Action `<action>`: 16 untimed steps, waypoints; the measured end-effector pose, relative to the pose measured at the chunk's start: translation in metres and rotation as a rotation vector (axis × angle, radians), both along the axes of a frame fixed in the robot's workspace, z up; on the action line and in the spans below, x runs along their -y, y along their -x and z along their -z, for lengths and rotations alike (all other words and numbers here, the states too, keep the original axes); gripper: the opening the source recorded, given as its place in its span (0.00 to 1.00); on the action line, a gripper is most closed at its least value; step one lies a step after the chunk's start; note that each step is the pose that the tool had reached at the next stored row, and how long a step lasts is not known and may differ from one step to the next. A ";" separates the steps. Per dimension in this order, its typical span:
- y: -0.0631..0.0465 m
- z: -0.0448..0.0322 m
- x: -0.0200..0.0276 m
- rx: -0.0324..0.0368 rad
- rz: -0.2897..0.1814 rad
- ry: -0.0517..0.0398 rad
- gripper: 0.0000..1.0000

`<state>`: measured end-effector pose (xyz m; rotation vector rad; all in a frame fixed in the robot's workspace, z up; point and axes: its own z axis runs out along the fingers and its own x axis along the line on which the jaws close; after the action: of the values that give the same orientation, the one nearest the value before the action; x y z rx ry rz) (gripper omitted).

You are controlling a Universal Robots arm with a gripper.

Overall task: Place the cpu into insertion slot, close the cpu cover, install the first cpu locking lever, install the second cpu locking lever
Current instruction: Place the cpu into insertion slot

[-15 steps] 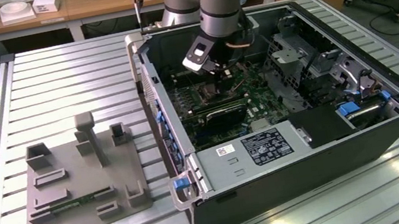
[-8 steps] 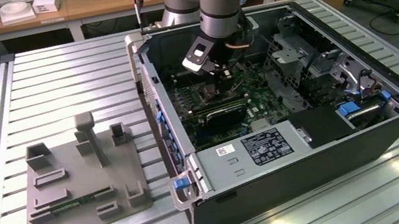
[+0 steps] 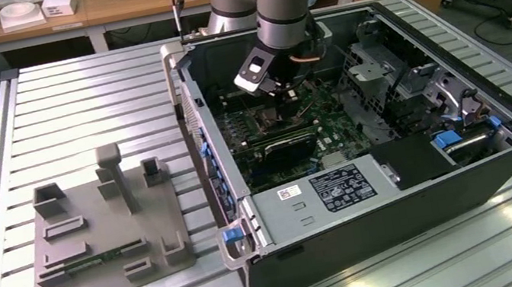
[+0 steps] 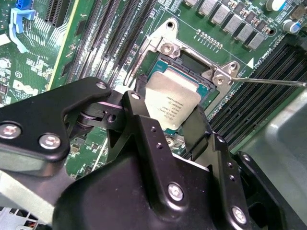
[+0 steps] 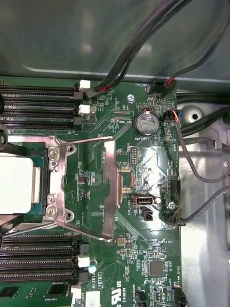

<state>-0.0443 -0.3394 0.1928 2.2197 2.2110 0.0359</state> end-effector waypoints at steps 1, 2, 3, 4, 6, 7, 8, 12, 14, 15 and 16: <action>0.000 0.0001 0.0000 -0.0002 0.000 -0.0001 0.54; 0.000 0.0002 0.0000 -0.0002 0.000 -0.0003 0.54; 0.000 0.0002 -0.0001 -0.0002 0.000 -0.0003 0.54; 0.000 0.0002 -0.0003 -0.0002 0.000 -0.0004 0.54; 0.000 0.0002 -0.0005 -0.0003 0.000 -0.0005 0.54; 0.001 0.0002 -0.0006 -0.0005 0.000 -0.0004 0.54; 0.001 0.0002 -0.0008 -0.0006 0.000 -0.0003 0.54; 0.001 0.0002 -0.0013 -0.0017 0.000 -0.0003 0.54; 0.002 0.0006 -0.0014 -0.0028 0.000 -0.0001 0.54; 0.002 0.0009 -0.0013 -0.0033 0.000 0.0003 0.54; 0.002 0.0010 -0.0013 -0.0036 0.000 0.0004 0.54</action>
<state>-0.0459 -0.3381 0.1918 2.2213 2.2127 0.0314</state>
